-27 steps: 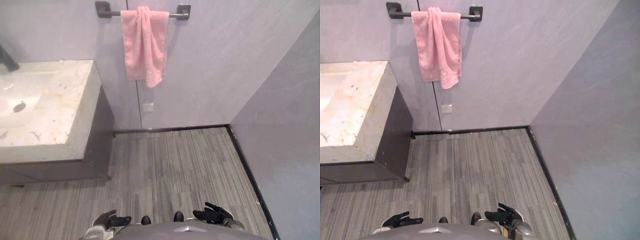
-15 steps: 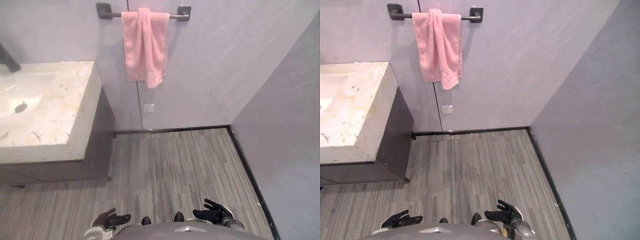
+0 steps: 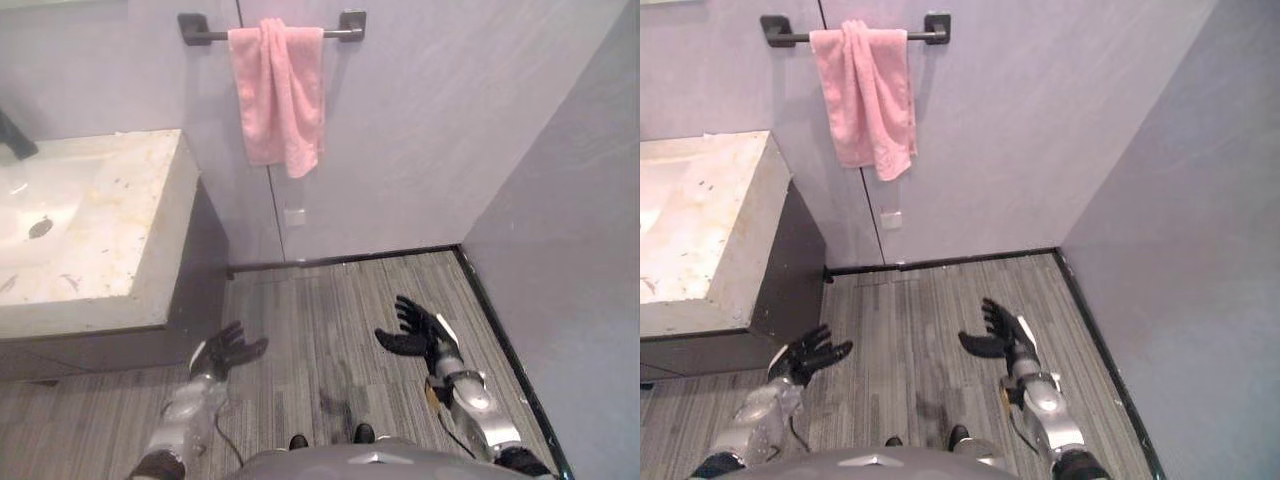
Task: Organize the bathroom.
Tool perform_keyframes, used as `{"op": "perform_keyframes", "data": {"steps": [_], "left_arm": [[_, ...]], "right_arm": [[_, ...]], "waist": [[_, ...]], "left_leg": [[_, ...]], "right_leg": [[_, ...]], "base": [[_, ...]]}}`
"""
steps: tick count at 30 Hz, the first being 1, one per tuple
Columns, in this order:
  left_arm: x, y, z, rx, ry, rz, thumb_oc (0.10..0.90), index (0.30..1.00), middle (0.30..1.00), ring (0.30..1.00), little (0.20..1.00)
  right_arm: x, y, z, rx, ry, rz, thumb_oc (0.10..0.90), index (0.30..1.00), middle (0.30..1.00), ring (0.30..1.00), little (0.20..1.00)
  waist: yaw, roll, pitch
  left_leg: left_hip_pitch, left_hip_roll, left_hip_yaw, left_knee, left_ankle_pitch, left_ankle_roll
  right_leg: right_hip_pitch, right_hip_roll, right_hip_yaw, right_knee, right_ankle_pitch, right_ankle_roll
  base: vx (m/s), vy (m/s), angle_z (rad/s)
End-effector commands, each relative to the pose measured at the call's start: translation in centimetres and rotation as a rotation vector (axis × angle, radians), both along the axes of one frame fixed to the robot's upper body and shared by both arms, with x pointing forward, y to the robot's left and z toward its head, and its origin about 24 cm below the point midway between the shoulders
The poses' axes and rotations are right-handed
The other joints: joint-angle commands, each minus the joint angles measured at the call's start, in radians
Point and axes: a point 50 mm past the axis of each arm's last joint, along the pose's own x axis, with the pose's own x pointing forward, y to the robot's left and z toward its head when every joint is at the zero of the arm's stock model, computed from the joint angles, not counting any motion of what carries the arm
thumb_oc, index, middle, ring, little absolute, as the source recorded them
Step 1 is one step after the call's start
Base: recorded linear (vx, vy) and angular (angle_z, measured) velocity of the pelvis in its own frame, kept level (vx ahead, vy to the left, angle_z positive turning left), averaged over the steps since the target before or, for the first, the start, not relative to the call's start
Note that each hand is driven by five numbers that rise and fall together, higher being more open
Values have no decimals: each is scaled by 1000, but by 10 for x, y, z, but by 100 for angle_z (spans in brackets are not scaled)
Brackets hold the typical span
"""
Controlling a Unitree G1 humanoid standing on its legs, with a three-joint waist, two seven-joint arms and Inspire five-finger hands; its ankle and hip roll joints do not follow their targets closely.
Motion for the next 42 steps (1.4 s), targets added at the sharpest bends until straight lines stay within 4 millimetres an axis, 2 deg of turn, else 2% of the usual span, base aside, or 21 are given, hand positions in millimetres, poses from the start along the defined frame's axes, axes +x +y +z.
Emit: {"op": "perform_keyframes", "data": {"steps": [1,2,5,7,8,10,11,12,15,21,24,27,28,29,32,34,36,38,39,40,42], "left_arm": [[56,5,64,121,-341,46,800,900,900,900,900],[56,5,64,121,-341,46,800,900,900,900,900],[83,-4,140,200,-695,122,800,900,900,900,900],[85,-10,160,250,-798,136,800,900,900,900,900],[87,-19,182,257,-902,152,800,900,900,900,900],[85,-23,193,268,-968,174,800,900,900,900,900],[84,-27,201,271,-1017,164,800,900,900,900,900],[82,-33,211,233,-1064,184,800,900,900,900,900],[80,-44,219,199,-1120,174,800,900,900,900,900],[78,-52,230,212,-1196,186,800,900,900,900,900],[79,-56,231,209,-1192,177,800,900,900,900,900],[82,-59,230,177,-1168,146,800,900,900,900,900],[83,-61,228,170,-1159,135,800,900,900,900,900],[84,-63,226,173,-1140,123,800,900,900,900,900],[87,-66,223,186,-1111,121,800,900,900,900,900],[88,-66,221,189,-1095,130,800,900,900,900,900],[87,-65,221,193,-1098,137,800,900,900,900,900],[86,-64,221,187,-1096,144,800,900,900,900,900],[85,-63,221,185,-1097,149,800,900,900,900,900],[82,-63,222,181,-1110,150,800,900,900,900,900],[81,-64,223,196,-1124,129,800,900,900,900,900]], "right_arm": [[45,7,73,-48,-408,120,800,900,900,900,900],[45,7,73,-48,-408,120,800,900,900,900,900],[61,10,131,-53,-701,132,800,900,900,900,900],[64,12,143,-55,-776,120,800,900,900,900,900],[70,18,159,-40,-847,110,800,900,900,900,900],[72,24,169,-30,-899,112,800,900,900,900,900],[71,28,175,-22,-928,116,800,900,900,900,900],[67,31,185,-9,-980,124,800,900,900,900,900],[59,33,198,-13,-1072,118,800,900,900,900,900],[62,42,224,-3,-1197,121,800,900,900,900,900],[67,45,234,0,-1219,95,800,900,900,900,900],[69,44,238,-7,-1234,46,800,900,900,900,900],[70,43,238,0,-1229,8,800,900,900,900,900],[70,43,237,19,-1225,-26,800,900,900,900,900],[70,48,236,25,-1220,-33,800,900,900,900,900],[72,56,237,32,-1216,-15,800,900,900,900,900],[77,65,242,37,-1193,43,800,900,900,900,900],[78,65,243,45,-1180,70,800,900,900,900,900],[78,65,244,47,-1178,78,800,900,900,900,900],[78,63,247,69,-1167,101,800,900,900,900,900],[81,59,248,73,-1149,102,800,900,900,900,900]], "waist": [[6,20,5],[6,20,5],[43,-23,56],[52,-28,64],[63,-23,70],[67,-15,71],[66,-7,67],[62,7,62],[66,17,64],[74,31,64],[83,32,40],[86,27,17],[85,26,11],[84,45,0],[81,49,-11],[90,45,-20],[102,36,-23],[98,31,-19],[94,27,-18],[82,15,-11],[84,7,-8]], "left_leg": [[-38,35,88,135,-101,-35],[-38,35,88,135,-101,-35],[-236,80,70,482,-51,-82],[-263,79,65,485,-39,-81],[-251,70,78,406,-38,-72],[-228,67,91,307,-20,-69],[-216,73,103,214,6,-70],[-214,98,112,100,83,-87],[-268,139,101,19,197,-122],[-264,153,113,65,212,-131],[-230,138,113,59,167,-110],[-180,113,131,29,94,-68],[-157,104,134,18,79,-54],[-136,113,131,8,67,-37],[-116,100,102,-2,55,-25],[-106,80,74,-3,46,-24],[-79,65,61,-2,30,-37],[-62,66,58,-3,24,-49],[-56,65,59,-3,19,-54],[-45,57,58,-3,-3,-59],[-47,50,52,-3,-20,-52]], "right_leg": [[5,47,-13,61,-110,23],[5,47,-13,61,-110,23],[18,32,-8,75,-115,-21],[19,33,-9,81,-117,-21],[26,45,-9,84,-118,-17],[34,55,-10,81,-119,-12],[43,64,-12,69,-120,-7],[62,79,-13,51,-120,-4],[89,89,-29,58,-138,-5],[92,103,-21,161,-201,-15],[110,101,-10,229,-261,-8],[95,71,-10,347,-264,32],[78,43,-23,430,-254,57],[27,7,-35,580,-222,89],[-46,-26,-11,719,-178,123],[-54,-51,-30,656,-165,123],[-21,-69,-98,424,-165,102],[-19,-58,-110,290,-149,92],[-26,-54,-109,231,-133,89],[-44,-48,-86,118,-69,97],[-49,-44,-71,105,-58,98]], "base": [[17,-61,-5],[11,-115,-9],[21,-176,-4],[98,-66,-3],[155,-23,2],[202,43,8],[340,96,5],[282,77,7],[307,59,3],[279,81,-15],[298,111,-13],[235,119,-4],[328,184,6],[307,170,3],[196,65,5],[222,-32,-4],[219,-120,-1],[110,-125,2],[99,-184,8],[82,-182,34],[69,-172,64]]}}
